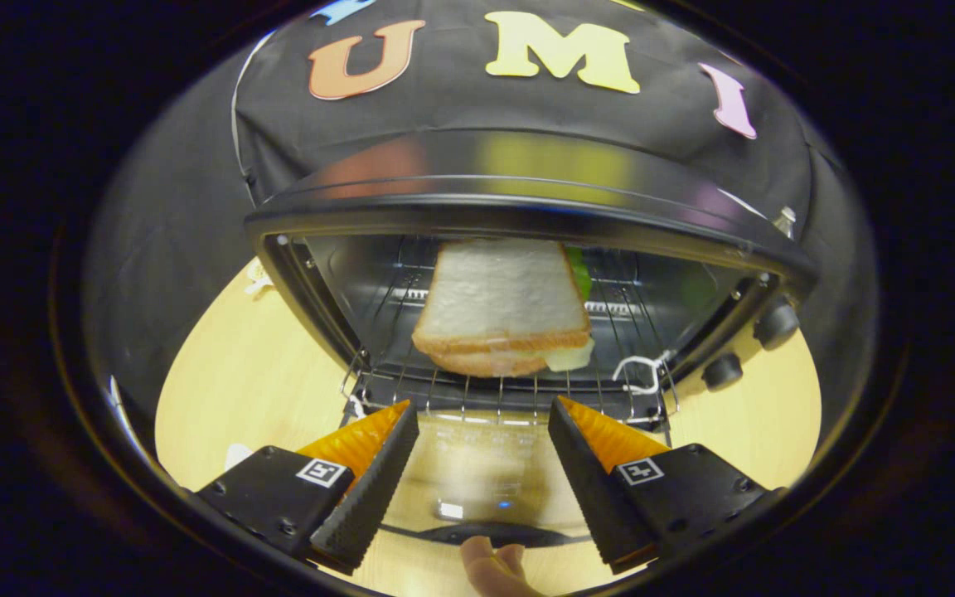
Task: Open the toaster oven, put the food inside, and close the toaster oven door.
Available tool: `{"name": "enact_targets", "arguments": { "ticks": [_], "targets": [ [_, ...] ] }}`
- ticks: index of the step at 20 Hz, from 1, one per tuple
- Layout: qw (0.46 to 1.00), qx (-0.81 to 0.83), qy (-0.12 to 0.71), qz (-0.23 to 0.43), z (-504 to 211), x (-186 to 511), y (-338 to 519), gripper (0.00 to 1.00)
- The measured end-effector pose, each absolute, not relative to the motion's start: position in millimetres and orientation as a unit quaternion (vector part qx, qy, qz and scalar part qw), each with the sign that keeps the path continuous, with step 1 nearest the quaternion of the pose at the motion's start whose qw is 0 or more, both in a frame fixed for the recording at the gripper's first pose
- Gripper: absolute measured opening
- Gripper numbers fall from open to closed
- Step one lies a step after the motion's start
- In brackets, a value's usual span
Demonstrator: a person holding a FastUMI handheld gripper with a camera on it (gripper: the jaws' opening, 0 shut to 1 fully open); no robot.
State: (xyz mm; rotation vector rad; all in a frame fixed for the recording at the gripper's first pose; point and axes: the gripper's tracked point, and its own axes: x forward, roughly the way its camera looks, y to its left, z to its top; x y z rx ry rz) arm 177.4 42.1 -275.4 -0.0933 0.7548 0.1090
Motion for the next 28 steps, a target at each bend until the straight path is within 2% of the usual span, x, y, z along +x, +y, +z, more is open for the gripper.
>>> {"name": "enact_targets", "arguments": {
  "ticks": [7,13,22,28],
  "targets": [
    [0.925,0.035,0.368,0.083,-265,103,39,1.0],
    [0.933,0.019,0.356,0.051,-278,62,16,1.0],
    [0.93,0.018,0.363,0.063,-328,42,30,1.0],
    [0.936,-0.005,0.349,0.046,-338,51,27,1.0]
  ]
}}
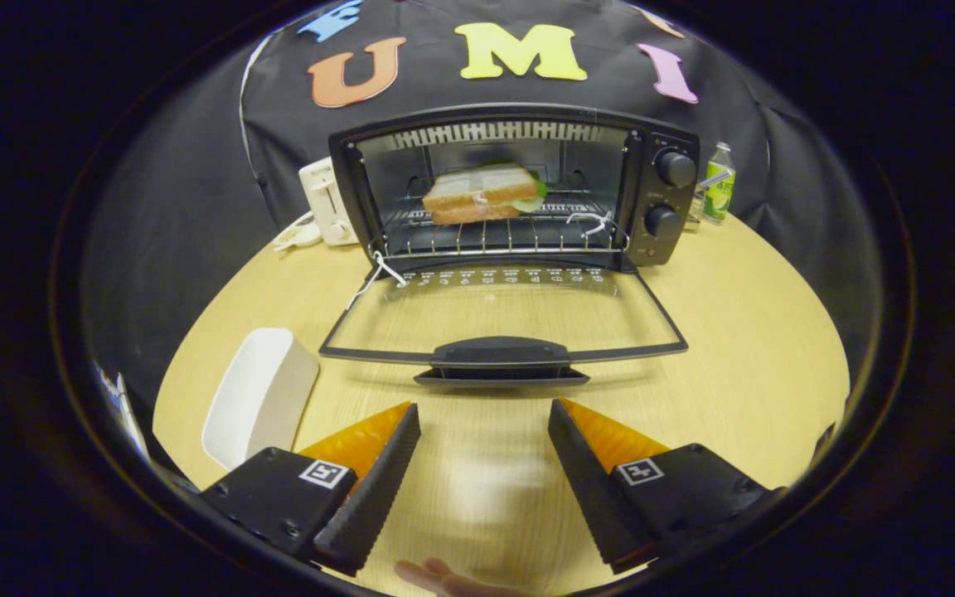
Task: Open the toaster oven, put the food inside, and close the toaster oven door.
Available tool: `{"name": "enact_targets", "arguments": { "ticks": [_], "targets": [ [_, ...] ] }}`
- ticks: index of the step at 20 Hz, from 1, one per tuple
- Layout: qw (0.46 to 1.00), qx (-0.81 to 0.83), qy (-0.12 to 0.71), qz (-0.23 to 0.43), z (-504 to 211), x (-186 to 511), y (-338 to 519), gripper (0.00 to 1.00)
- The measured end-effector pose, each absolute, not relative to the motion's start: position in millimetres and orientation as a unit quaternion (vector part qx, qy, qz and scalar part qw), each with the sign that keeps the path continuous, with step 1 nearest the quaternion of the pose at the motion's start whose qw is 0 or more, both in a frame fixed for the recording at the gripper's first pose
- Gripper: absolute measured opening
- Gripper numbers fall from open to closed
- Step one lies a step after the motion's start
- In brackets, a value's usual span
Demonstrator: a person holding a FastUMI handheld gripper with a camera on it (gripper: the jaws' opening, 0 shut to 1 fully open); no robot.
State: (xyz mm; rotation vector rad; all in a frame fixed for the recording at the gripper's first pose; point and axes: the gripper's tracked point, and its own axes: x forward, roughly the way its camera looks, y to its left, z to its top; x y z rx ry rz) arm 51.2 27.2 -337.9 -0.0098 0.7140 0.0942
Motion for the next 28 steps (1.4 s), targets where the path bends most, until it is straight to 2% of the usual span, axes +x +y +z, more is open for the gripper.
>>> {"name": "enact_targets", "arguments": {
  "ticks": [3,8,28],
  "targets": [
    [0.929,0.014,0.367,0.048,-350,53,27,1.0],
    [0.941,0.003,0.339,0.017,-344,70,12,1.0],
    [0.95,0.013,0.311,0.02,-330,69,13,1.0]
  ]
}}
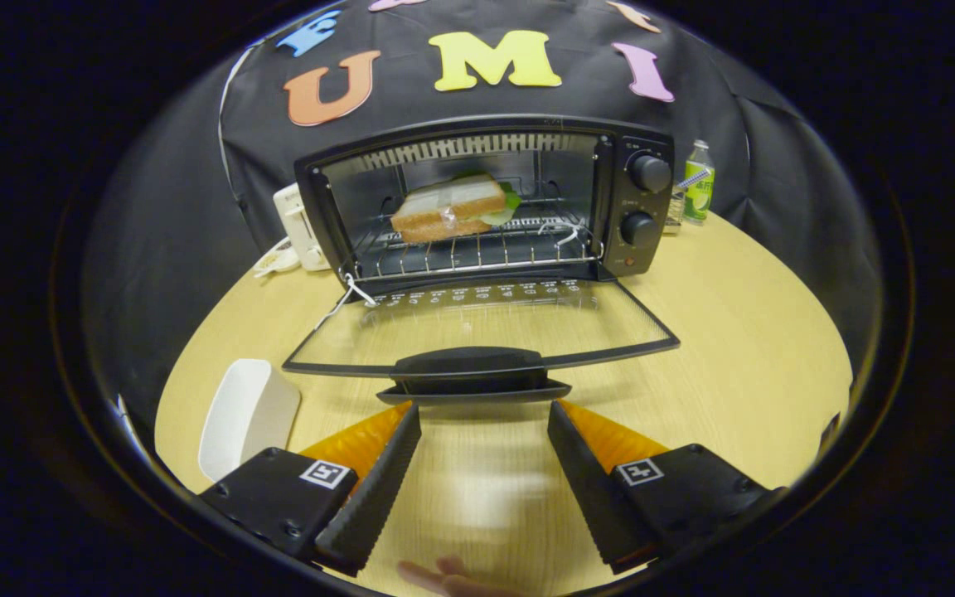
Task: Open the toaster oven, put the food inside, and close the toaster oven door.
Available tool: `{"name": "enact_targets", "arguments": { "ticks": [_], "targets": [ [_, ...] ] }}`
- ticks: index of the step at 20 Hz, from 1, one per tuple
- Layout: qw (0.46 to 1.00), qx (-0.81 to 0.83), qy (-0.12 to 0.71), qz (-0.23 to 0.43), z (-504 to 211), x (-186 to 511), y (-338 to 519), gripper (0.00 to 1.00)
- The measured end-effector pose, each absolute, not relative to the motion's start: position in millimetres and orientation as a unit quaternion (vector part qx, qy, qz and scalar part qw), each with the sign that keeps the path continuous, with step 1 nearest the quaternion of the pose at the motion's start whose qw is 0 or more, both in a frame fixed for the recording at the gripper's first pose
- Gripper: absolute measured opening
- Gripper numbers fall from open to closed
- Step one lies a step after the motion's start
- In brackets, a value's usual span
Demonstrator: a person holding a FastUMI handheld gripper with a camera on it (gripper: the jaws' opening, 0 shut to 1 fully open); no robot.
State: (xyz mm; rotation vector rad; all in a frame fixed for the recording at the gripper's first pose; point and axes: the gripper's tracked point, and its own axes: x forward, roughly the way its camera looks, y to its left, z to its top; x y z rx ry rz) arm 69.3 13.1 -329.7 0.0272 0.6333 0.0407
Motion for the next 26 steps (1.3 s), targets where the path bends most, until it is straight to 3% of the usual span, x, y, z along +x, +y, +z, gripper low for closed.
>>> {"name": "enact_targets", "arguments": {
  "ticks": [26],
  "targets": [
    [0.987,-0.029,0.16,0.009,-235,109,19,1.0]
  ]
}}
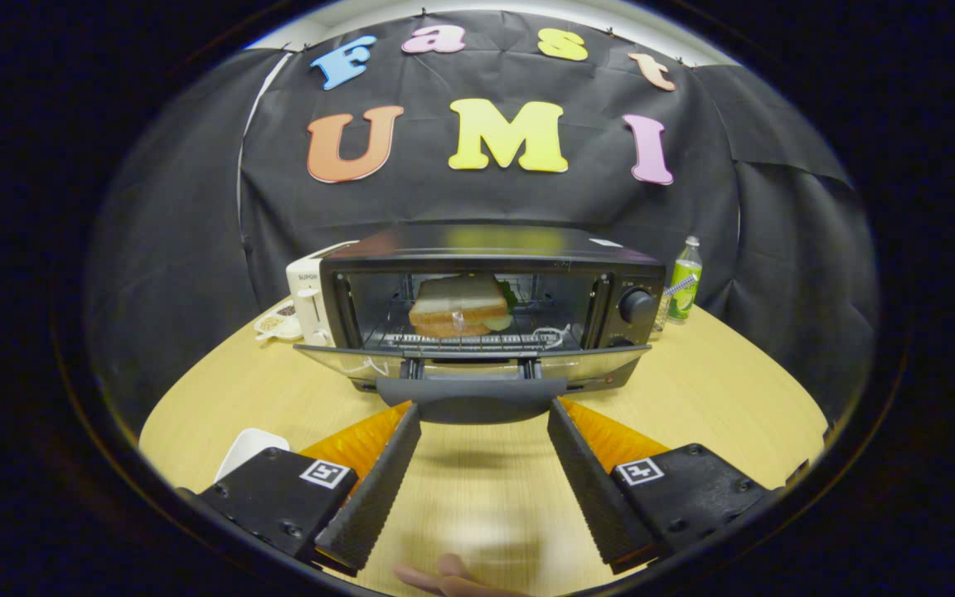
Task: Open the toaster oven, put the food inside, and close the toaster oven door.
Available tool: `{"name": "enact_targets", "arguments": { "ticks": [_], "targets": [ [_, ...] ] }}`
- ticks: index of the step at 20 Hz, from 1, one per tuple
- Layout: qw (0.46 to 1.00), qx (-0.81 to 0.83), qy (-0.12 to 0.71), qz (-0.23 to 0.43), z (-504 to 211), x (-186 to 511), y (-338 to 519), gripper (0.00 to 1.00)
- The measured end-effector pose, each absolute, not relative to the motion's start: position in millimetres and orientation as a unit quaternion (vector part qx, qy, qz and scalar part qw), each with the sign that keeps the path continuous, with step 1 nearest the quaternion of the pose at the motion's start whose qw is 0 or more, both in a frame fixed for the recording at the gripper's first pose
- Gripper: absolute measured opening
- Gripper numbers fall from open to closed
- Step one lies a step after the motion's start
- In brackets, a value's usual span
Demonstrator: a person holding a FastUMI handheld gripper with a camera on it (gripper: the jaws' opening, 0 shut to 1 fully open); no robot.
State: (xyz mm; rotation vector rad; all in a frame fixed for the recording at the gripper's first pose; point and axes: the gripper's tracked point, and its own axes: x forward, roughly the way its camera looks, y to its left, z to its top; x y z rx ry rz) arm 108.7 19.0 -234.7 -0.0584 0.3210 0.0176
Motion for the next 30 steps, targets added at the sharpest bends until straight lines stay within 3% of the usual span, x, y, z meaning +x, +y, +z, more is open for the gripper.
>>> {"name": "enact_targets", "arguments": {
  "ticks": [8,13,30],
  "targets": [
    [0.985,0.019,0.171,0.013,-234,134,9,1.0],
    [0.988,0.014,0.151,0.015,-195,120,-3,1.0],
    [0.999,0.016,0.045,0.022,-39,-20,-44,1.0]
  ]
}}
